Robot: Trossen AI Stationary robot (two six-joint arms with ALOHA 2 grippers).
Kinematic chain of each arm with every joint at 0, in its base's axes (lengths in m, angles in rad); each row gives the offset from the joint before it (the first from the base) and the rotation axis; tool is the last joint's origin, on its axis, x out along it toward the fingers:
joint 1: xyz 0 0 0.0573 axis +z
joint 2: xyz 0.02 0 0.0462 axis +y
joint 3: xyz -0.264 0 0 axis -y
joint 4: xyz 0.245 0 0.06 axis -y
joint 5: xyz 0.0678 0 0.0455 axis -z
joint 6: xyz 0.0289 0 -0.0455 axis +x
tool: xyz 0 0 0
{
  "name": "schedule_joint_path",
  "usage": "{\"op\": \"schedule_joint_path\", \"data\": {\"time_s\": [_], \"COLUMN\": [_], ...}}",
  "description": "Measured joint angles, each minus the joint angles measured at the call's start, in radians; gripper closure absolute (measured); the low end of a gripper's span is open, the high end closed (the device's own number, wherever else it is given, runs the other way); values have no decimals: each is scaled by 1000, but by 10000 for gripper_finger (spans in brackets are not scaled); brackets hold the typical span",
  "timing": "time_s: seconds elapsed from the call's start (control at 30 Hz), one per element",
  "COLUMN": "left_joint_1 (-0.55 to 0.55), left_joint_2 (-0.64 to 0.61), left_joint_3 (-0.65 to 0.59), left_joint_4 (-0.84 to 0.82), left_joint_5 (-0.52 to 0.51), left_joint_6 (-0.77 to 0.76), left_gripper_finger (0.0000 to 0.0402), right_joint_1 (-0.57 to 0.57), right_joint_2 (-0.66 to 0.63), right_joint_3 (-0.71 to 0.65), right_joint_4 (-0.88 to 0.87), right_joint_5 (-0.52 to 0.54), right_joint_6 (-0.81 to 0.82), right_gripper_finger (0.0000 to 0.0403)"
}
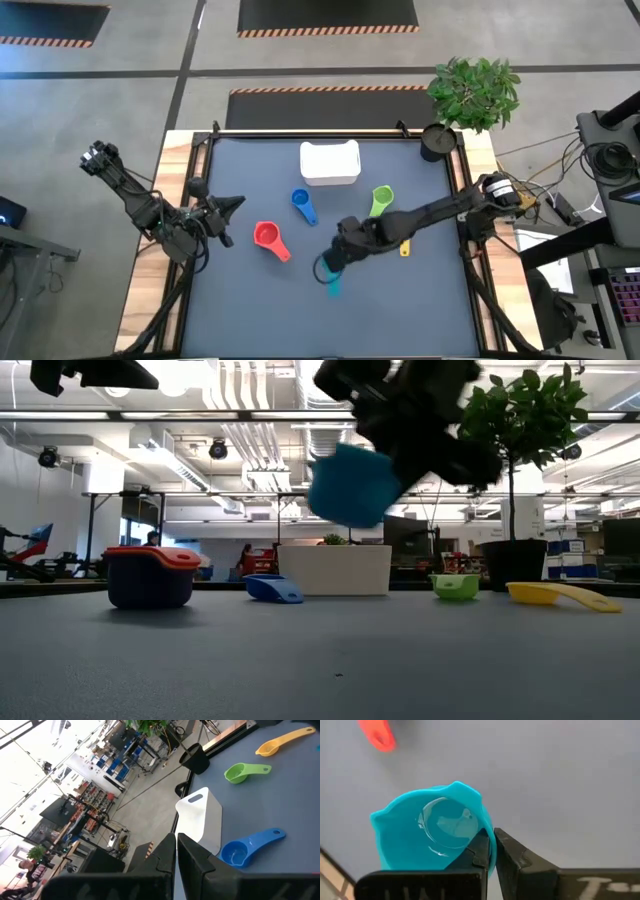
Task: Nest measuring cups in basket
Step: Stack the light blue measuring cup on top of the red measuring cup
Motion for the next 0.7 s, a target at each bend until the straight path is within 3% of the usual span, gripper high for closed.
{"op": "schedule_joint_path", "data": {"time_s": [0.33,0.7], "left_joint_1": [0,0], "left_joint_2": [0,0], "left_joint_3": [0,0], "left_joint_4": [0,7], "left_joint_5": [0,0], "left_joint_6": [0,0], "left_gripper_finger": [402,402], "right_joint_1": [-152,-260], "right_joint_2": [29,199], "right_joint_3": [181,438], "right_joint_4": [0,-14], "right_joint_5": [-2,-133], "right_joint_6": [-330,-661], "right_gripper_finger": [394,394]}}
